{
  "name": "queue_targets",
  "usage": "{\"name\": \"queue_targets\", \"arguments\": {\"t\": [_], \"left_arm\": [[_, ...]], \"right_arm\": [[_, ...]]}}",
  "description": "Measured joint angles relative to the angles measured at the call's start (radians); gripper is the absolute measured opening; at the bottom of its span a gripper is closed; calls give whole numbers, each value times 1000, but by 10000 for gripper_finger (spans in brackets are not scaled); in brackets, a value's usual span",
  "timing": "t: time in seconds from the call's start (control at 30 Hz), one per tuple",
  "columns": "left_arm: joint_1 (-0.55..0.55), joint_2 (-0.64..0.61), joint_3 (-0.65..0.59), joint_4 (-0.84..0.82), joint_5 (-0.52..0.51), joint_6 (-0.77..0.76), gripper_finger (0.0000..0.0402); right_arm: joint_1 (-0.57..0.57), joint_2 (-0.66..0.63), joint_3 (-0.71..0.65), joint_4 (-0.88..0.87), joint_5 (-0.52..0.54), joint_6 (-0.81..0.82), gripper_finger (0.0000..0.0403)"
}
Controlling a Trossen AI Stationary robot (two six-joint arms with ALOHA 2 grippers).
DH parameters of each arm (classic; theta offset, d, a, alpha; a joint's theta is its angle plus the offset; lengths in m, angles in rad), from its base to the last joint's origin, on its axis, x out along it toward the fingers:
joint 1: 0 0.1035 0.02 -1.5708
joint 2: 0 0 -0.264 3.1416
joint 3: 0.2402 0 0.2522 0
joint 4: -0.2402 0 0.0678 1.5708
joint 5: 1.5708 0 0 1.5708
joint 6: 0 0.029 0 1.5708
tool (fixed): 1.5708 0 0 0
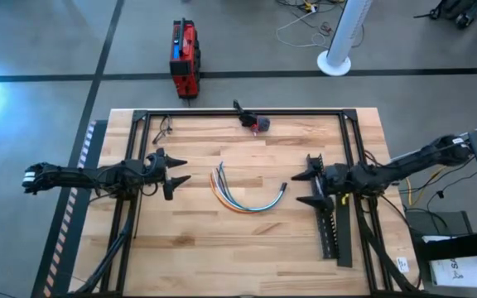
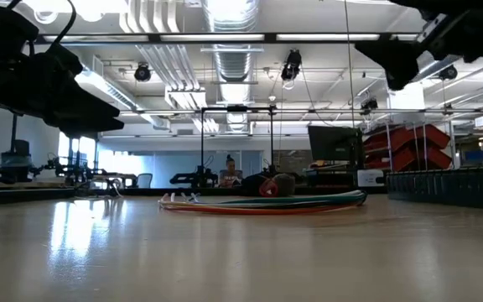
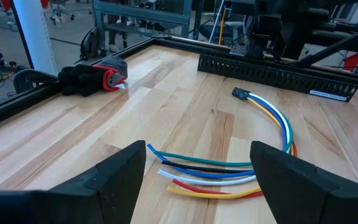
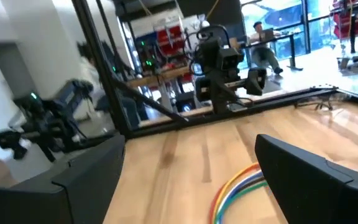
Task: Ziptie cables
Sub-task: Adjust the cables together with the zip tie
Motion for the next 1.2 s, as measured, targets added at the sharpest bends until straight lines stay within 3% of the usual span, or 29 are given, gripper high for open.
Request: {"name": "queue_targets", "arguments": {"t": [0.13, 0.63, 1.03, 1.2], "left_arm": [[0, 0, 0, 0, 0, 0, 274], [0, 0, 0, 0, 0, 0, 274], [0, 0, 0, 2, 0, 0, 274], [0, 0, 0, 2, 0, 0, 274]], "right_arm": [[-9, 102, 96, -69, 0, -62, 348], [-81, 401, 523, -1084, -34, -256, 348], [-188, 729, 636, -1175, -30, -462, 348], [-243, 870, 750, -1331, -44, -488, 341]]}}
